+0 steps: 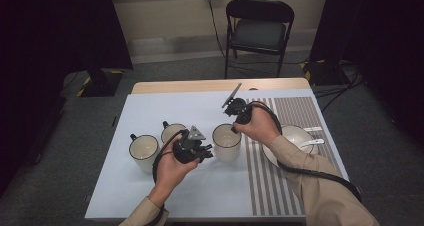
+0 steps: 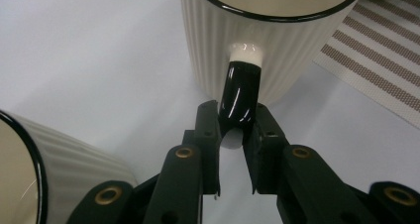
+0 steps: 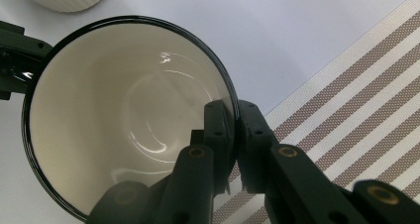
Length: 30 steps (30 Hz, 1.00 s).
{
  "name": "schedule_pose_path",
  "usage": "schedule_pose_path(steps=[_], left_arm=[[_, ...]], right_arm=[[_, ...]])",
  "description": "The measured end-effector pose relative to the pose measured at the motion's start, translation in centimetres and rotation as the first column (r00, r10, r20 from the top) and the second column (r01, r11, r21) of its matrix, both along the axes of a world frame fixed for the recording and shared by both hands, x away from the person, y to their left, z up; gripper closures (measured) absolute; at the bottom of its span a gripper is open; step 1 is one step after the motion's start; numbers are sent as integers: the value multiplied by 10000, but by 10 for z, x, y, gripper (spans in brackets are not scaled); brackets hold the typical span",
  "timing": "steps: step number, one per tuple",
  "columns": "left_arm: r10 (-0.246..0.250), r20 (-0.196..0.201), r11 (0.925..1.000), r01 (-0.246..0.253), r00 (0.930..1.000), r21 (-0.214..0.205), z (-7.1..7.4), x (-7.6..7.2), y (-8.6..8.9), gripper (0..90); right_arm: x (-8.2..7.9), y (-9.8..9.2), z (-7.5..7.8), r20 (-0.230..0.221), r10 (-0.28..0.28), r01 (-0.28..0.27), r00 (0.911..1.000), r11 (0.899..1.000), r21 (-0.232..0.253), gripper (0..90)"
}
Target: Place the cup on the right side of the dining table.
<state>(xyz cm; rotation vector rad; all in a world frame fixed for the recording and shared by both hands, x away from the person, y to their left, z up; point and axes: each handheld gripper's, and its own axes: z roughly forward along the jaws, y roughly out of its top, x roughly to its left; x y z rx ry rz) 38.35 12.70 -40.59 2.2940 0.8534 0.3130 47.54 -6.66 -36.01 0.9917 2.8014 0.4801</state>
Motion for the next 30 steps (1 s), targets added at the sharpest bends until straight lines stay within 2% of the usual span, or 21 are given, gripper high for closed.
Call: schedule_pose_path(steps=[2, 5, 13, 18, 21, 30], left_arm=[[33, 19, 10000, -33, 10000, 75, 2, 1, 0, 776], [34, -67, 10000, -35, 10000, -85, 4, 4, -1, 776], [87, -153, 9999, -88, 9998, -75, 11, 13, -7, 776], [139, -193, 9997, -135, 9997, 207, 15, 20, -12, 776], [142, -302, 9998, -138, 9994, 128, 16, 23, -14, 777], [199, -255, 9992, -190, 9995, 358, 22, 34, -20, 777]], right_arm=[[2, -1, 1, -29, 10, -10, 10000, 10000, -8, 847], [4, -2, 3, -7, 50, -50, 10000, 10000, -10, 847], [13, -5, 13, -66, 4, -4, 10000, 9999, -103, 847], [17, -9, 13, -90, -59, 59, 9999, 10000, -21, 847], [20, -11, 13, -93, -121, 121, 9999, 9999, 17, 847], [31, -18, 17, -123, -299, 300, 9995, 9995, 86, 847]])
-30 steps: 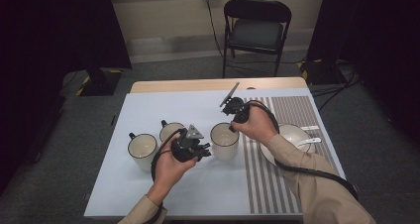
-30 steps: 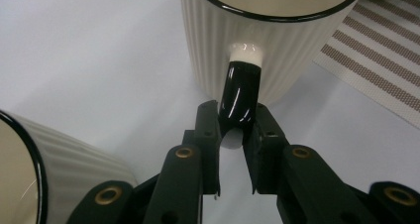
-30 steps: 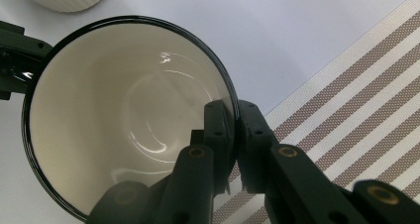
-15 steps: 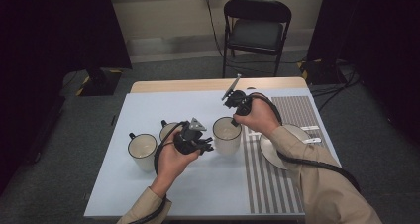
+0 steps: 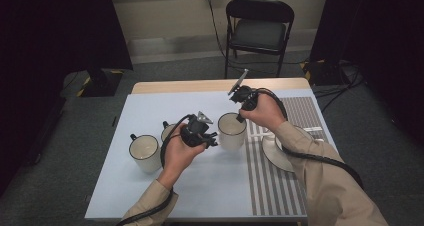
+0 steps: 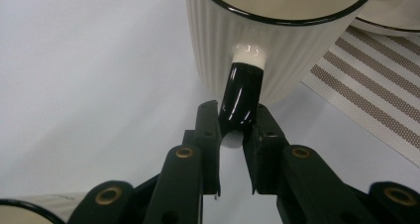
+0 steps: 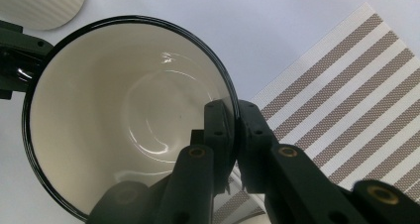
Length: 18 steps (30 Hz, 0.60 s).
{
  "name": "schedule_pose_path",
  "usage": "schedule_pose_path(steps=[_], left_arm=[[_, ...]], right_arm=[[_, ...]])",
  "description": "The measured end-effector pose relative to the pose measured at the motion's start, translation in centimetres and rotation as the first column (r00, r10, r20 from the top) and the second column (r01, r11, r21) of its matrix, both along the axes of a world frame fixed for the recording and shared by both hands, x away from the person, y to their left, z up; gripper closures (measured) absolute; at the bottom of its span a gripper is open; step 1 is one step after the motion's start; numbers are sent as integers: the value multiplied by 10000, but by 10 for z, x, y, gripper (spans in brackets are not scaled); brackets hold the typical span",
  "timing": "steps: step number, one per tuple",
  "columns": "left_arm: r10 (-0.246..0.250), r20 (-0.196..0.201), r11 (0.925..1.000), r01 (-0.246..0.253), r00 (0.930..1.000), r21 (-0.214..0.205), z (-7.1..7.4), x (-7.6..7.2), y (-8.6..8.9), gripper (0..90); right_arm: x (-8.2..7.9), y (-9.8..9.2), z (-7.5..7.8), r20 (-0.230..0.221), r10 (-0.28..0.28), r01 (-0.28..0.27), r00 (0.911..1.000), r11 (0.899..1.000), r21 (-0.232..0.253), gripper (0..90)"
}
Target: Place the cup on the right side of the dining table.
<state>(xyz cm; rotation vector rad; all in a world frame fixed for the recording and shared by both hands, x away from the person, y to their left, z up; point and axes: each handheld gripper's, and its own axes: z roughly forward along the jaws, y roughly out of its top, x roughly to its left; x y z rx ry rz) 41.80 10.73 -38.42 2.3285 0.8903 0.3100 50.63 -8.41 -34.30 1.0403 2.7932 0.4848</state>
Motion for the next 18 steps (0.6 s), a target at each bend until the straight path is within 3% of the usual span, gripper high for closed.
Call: schedule_pose_path(steps=[18], left_arm=[[71, -43, 9998, -70, 10000, 169, 3, 20, -10, 778]], right_arm=[[18, -9, 0, -91, -216, 217, 9997, 9998, 36, 847]])
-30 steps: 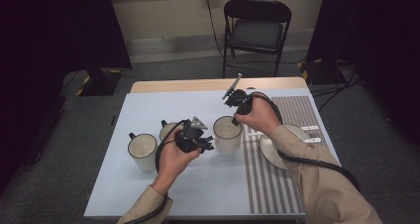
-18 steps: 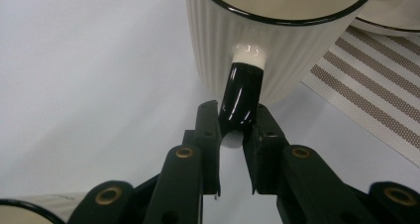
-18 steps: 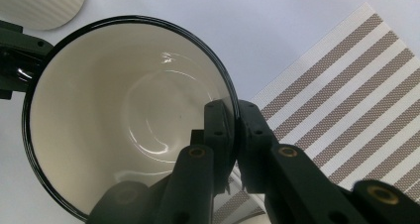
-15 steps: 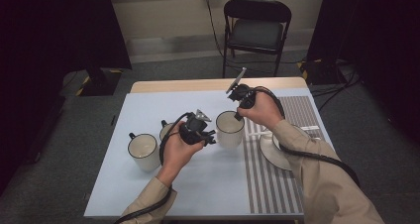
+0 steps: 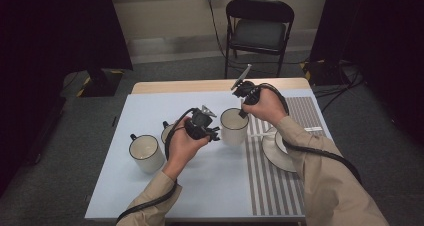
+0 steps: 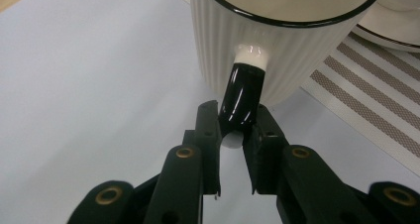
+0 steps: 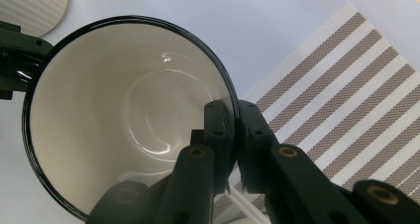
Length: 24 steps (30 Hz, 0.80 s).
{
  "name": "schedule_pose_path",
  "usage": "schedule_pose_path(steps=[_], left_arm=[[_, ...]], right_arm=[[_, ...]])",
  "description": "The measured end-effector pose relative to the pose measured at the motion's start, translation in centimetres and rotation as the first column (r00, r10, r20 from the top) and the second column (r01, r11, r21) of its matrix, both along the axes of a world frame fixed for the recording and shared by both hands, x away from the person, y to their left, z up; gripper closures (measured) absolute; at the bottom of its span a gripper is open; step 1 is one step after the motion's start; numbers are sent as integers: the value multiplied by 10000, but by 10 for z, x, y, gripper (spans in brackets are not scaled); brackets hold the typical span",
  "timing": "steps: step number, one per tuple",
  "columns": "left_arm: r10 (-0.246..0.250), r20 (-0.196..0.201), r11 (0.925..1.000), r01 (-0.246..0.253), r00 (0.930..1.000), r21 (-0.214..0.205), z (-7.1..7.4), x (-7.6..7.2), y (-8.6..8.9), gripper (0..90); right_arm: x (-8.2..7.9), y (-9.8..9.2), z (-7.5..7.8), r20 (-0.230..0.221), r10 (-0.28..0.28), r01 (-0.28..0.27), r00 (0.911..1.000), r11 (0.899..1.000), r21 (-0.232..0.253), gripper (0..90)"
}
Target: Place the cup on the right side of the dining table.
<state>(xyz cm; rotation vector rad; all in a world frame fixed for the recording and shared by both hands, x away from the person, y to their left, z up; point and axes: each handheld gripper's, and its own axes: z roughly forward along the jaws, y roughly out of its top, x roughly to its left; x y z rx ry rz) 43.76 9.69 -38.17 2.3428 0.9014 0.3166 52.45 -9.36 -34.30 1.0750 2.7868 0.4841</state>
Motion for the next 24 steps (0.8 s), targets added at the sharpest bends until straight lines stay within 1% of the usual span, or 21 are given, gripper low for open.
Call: schedule_pose_path(steps=[5, 8, 10, 11, 13, 16, 20, 24], left_arm=[[3, -12, 9999, -3, 10000, 117, 0, 6, -5, 778], [-57, -36, 9999, 57, 10000, 141, 1, 10, -7, 778], [-56, 16, 9998, 55, 10000, 173, 1, 12, -9, 778], [-139, -23, 9998, 139, 9999, 166, 1, 13, -9, 778], [-111, -10, 9998, 111, 9999, 149, 1, 15, -10, 778], [-106, 43, 9996, 105, 9999, 258, 2, 18, -11, 778], [-131, 6, 9994, 131, 9999, 328, 2, 22, -11, 778], [-90, 2, 9989, 90, 10000, 452, 3, 27, -13, 777]], right_arm=[[3, -3, 0, -36, -130, 130, 9999, 9999, -31, 847], [6, -6, 0, 5, -146, 146, 9999, 9999, -11, 847], [7, -8, 0, 26, -216, 216, 9998, 9998, -10, 847], [8, -8, 0, 11, -242, 242, 9997, 9997, -2, 847], [10, -10, 0, 42, -288, 288, 9996, 9996, 24, 847], [12, -10, 0, 96, -324, 324, 9994, 9995, 23, 847], [15, -11, 0, 44, -414, 413, 9991, 9991, 58, 847], [18, -11, -1, 98, -445, 445, 9990, 9990, 70, 847]])
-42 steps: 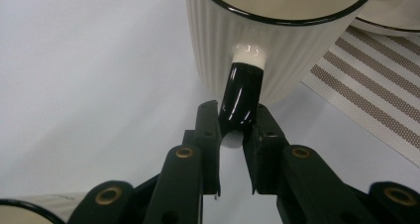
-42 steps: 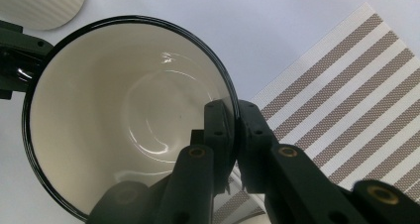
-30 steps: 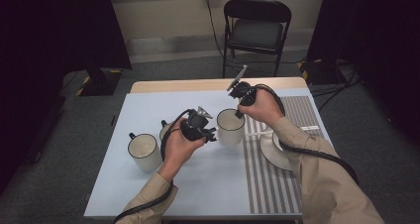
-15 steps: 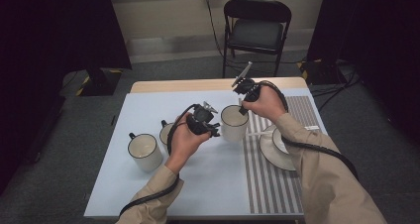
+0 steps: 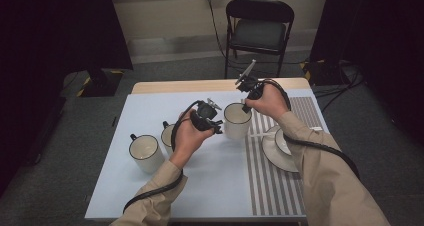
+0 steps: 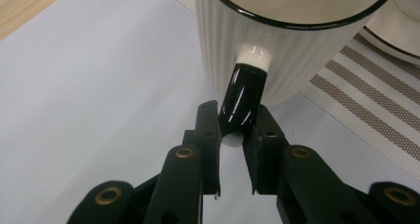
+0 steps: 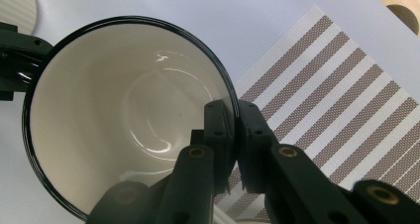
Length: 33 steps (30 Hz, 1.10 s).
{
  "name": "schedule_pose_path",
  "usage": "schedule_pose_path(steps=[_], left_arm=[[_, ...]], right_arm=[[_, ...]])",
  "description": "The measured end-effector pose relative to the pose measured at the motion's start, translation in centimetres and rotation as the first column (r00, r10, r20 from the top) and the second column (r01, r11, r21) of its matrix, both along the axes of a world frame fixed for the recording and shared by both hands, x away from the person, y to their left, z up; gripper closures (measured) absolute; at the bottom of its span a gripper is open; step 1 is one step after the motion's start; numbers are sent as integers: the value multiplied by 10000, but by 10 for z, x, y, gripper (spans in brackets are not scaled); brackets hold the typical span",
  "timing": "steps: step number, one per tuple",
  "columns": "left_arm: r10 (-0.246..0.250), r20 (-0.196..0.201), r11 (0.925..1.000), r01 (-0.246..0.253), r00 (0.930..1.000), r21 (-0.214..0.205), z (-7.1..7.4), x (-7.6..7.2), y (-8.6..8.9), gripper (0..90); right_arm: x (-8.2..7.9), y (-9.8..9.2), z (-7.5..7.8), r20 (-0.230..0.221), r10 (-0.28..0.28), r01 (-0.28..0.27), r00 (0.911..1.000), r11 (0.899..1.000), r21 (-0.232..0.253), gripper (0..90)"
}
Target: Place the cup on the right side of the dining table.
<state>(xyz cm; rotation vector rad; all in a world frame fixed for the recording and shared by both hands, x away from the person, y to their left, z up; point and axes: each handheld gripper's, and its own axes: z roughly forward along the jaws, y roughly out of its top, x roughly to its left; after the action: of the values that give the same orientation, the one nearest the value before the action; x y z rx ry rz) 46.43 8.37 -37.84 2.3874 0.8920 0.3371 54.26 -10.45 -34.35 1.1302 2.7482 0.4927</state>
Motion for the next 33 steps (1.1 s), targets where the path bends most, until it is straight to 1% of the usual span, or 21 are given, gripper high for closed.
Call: schedule_pose_path(steps=[2, 4, 8, 12, 13, 17, 20, 24, 26, 28, 31, 33], left_arm=[[-55, 19, 10000, 55, 10000, 83, 1, 2, 0, 777], [-81, 26, 10000, 81, 10000, 40, 1, 4, -1, 777], [-182, 36, 9998, 181, 9998, 98, 1, 7, -3, 777], [-241, 146, 9995, 238, 9996, 187, 2, 10, -5, 777], [-194, 92, 9998, 193, 9998, 112, 2, 10, -6, 777], [-225, 39, 9996, 224, 9997, 147, 0, 13, -9, 777], [-234, 104, 9996, 233, 9997, 173, 0, 14, -10, 777], [-267, 90, 9995, 266, 9996, 164, 0, 17, -13, 777], [-303, 156, 9993, 299, 9994, 212, 0, 19, -14, 777], [-300, 143, 9994, 297, 9994, 164, 0, 20, -15, 777], [-347, 226, 9991, 341, 9991, 245, 1, 21, -17, 776], [-387, 242, 9991, 382, 9990, 196, 1, 23, -18, 777]], right_arm=[[2, -1, 0, -40, -83, 83, 10000, 10000, 18, 847], [3, -1, 1, -8, -104, 104, 9999, 9999, -4, 847], [5, -3, 1, 44, -142, 142, 9999, 9999, -19, 847], [7, -6, 1, 113, -159, 158, 9998, 9999, 44, 847], [7, -6, 1, 83, -187, 187, 9998, 9998, 53, 847], [9, -8, 1, 104, -185, 186, 9998, 9998, -53, 847], [10, -10, 0, 99, -264, 265, 9996, 9996, -29, 847], [11, -13, 0, 100, -331, 331, 9994, 9994, -38, 847], [12, -14, 1, 164, -376, 377, 9992, 9993, -11, 847], [12, -15, 1, 141, -435, 435, 9990, 9990, -32, 847], [13, -17, 2, 197, -522, 524, 9984, 9986, -49, 847], [14, -19, 1, 211, -541, 541, 9983, 9985, -2, 847]])
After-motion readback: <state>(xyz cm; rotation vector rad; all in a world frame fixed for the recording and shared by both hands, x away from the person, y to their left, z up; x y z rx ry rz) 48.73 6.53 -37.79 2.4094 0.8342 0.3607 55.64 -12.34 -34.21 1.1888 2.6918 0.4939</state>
